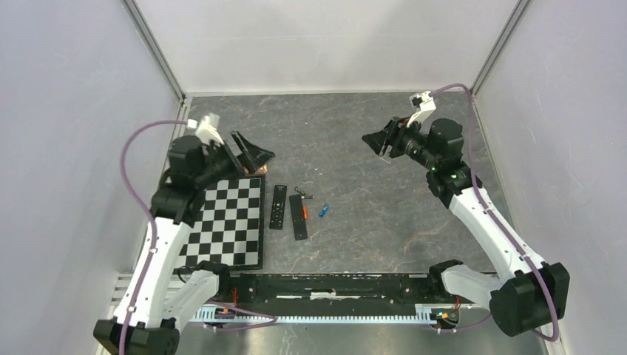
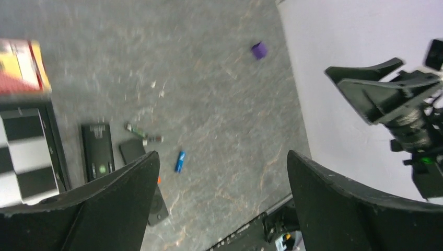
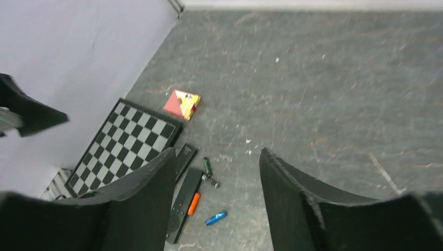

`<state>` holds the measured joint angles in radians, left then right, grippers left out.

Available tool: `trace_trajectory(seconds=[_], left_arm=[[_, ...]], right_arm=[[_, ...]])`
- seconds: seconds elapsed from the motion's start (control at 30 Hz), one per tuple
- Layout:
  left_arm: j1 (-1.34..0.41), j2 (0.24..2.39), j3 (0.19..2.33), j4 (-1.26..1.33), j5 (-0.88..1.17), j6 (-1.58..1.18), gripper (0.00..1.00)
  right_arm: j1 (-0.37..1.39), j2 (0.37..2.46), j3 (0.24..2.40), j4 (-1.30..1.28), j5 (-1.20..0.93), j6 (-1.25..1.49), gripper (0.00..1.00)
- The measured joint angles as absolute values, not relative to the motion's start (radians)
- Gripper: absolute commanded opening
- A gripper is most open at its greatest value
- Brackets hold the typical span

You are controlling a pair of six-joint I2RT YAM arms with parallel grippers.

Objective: Load the batteries into the remote control
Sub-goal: Pick up the remote control from the center of the board.

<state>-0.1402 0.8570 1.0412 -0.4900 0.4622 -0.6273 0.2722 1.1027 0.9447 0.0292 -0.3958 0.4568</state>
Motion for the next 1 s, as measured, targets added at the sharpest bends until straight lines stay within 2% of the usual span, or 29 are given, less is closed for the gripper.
trace_trajectory(seconds=[0.07,0.17,0.4,0.53,0.73,1.0], left_arm=[[-0.186,0.871,0.967,-0.484,0.412,-0.676,0.91],[-0.347,0.933,0.879,-0.483,0.282,-0.732,0.85],[-0.658,1.182,0.866,-0.494,-0.022,-0.776,0.75],[-0.722,1.264,0.86,-0.498,-0.134,-0.793,0.73],[-0.788,1.334,0.857,-0.528,-0.234,-0.833,0.78],[-0.841,1.398,0.809,-0.543,-0.262,-0.918,0.67]], right_arm=[[0.301,1.114,0.917,0.026,-0.379,0.476,0.56],[0.329,1.138,0.884,0.014,-0.355,0.5,0.49],[0.34,1.178,0.847,-0.067,-0.288,0.545,0.42],[0.34,1.182,0.839,-0.097,-0.268,0.557,0.42],[0.34,1.182,0.79,-0.099,-0.257,0.573,0.42],[0.34,1.195,0.733,-0.099,-0.253,0.598,0.35]])
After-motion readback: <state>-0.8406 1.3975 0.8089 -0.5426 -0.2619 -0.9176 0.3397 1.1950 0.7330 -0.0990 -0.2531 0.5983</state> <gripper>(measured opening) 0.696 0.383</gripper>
